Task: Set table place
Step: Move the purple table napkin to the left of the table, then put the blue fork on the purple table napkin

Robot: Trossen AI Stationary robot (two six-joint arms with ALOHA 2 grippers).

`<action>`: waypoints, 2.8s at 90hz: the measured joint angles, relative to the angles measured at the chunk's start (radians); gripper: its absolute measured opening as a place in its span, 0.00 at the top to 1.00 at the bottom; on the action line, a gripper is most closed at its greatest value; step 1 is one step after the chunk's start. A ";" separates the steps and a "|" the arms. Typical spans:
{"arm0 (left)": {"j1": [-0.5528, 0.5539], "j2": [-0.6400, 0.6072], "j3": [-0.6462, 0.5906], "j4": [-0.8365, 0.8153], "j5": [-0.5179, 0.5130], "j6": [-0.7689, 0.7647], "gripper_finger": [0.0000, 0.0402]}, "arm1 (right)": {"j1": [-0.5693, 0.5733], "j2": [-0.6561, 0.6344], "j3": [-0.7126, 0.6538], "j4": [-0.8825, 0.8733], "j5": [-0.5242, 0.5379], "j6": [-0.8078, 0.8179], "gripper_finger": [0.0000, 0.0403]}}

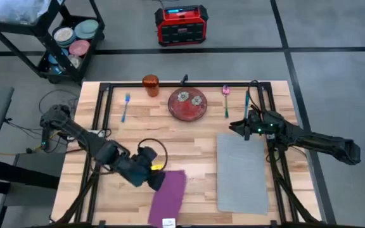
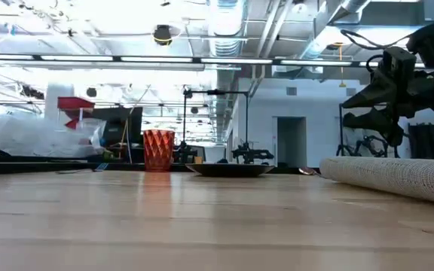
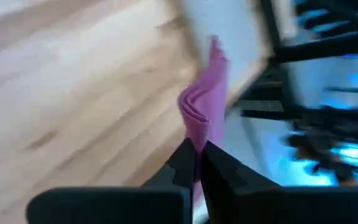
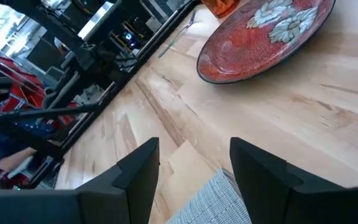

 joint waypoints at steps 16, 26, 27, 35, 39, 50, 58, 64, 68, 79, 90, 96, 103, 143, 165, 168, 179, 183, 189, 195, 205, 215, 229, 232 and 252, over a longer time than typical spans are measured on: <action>0.027 -0.005 -0.082 -0.114 -0.004 0.069 1.00 | 0.000 0.000 0.000 0.001 -0.004 0.001 0.54; 0.049 -0.010 -0.169 -0.118 0.010 0.101 1.00 | 0.000 0.000 0.000 0.002 -0.004 0.000 0.54; 0.052 -0.010 -0.179 -0.115 0.017 0.107 1.00 | 0.000 0.000 0.000 0.002 -0.004 0.000 0.54; 0.070 -0.007 -0.253 -0.058 0.091 0.132 1.00 | 0.000 0.000 0.000 0.002 -0.005 0.000 0.54; 0.076 -0.007 -0.276 -0.010 0.110 0.132 1.00 | 0.000 0.000 0.000 0.002 -0.005 0.000 0.54; 0.079 -0.008 -0.288 -0.004 0.093 0.155 1.00 | 0.000 0.000 0.000 0.002 -0.005 -0.001 0.54; 0.093 -0.008 -0.289 -0.088 0.057 0.129 1.00 | 0.000 0.000 0.000 0.002 -0.005 -0.001 0.54; 0.110 -0.018 -0.290 -0.135 0.045 0.143 1.00 | 0.000 0.000 0.000 0.002 -0.005 -0.001 0.54; 0.121 -0.028 -0.290 -0.171 0.034 0.163 1.00 | 0.000 0.000 0.000 0.002 -0.005 -0.001 0.54; 0.151 -0.056 -0.290 -0.323 -0.011 0.147 1.00 | 0.000 0.000 0.000 0.002 -0.006 -0.001 0.54; 0.185 -0.096 -0.305 -0.434 -0.103 0.123 1.00 | 0.000 0.000 0.000 0.002 -0.006 -0.001 0.54; 0.213 -0.123 -0.337 -0.428 -0.108 0.134 1.00 | 0.000 0.000 0.000 0.002 -0.006 -0.001 0.54; 0.241 -0.163 -0.393 -0.370 -0.103 0.148 1.00 | 0.000 0.000 0.000 0.002 -0.009 0.000 0.54; 0.276 -0.248 -0.677 -0.289 -0.031 0.049 1.00 | 0.026 0.000 0.001 0.009 -0.152 0.063 0.54; 0.302 -0.247 -0.762 -0.245 -0.031 0.038 0.99 | 0.083 0.000 0.001 0.008 -0.152 0.062 0.54; 0.310 -0.247 -0.766 -0.242 -0.032 0.050 0.99 | 0.088 0.000 0.001 0.009 -0.152 0.063 0.54; 0.337 -0.247 -0.774 -0.229 -0.046 0.062 0.93 | 0.101 0.000 0.001 0.009 -0.151 0.062 0.54; 0.352 -0.247 -0.774 -0.229 -0.045 0.081 0.90 | 0.105 0.000 0.001 0.010 -0.151 0.062 0.54; 0.374 -0.247 -0.774 -0.227 -0.047 0.112 0.86 | 0.105 0.000 0.001 0.010 -0.151 0.061 0.54; 0.396 -0.247 -0.774 -0.225 -0.049 0.138 0.82 | 0.105 0.000 0.001 0.010 -0.151 0.061 0.54; 0.431 -0.247 -0.774 -0.222 -0.050 0.146 0.77 | 0.105 0.000 0.001 0.010 -0.150 0.059 0.54; 0.452 -0.247 -0.768 -0.220 -0.056 0.206 0.72 | 0.105 0.000 0.001 0.010 -0.147 0.056 0.54; 0.508 -0.247 -0.678 -0.295 -0.090 0.301 0.69 | 0.104 0.000 0.001 0.009 -0.121 0.051 0.54; 0.519 -0.247 -0.655 -0.322 -0.112 0.301 0.69 | 0.104 0.000 0.001 0.010 -0.115 0.051 0.54; 0.669 -0.247 -0.554 -0.352 -0.345 0.084 0.68 | 0.102 0.000 -0.001 0.014 -0.053 0.051 0.54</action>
